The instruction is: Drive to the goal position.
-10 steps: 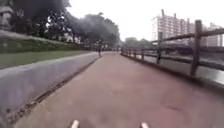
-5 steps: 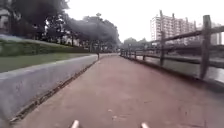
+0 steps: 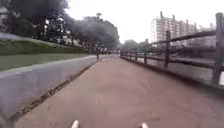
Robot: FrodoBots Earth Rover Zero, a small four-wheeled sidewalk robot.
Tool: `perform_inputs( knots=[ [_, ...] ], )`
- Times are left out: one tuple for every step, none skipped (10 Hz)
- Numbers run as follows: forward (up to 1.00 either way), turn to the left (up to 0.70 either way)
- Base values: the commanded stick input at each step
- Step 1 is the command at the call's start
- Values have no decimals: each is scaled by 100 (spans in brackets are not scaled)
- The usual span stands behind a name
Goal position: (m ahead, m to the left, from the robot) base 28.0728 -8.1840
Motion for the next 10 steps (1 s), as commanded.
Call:
perform_inputs(
  knots=[
    [70, 0],
    [70, 0],
    [70, 0],
    [70, 0],
    [70, 0],
    [70, 0],
    [70, 0],
    [70, 0],
    [70, 0],
    [70, 0]
  ],
)
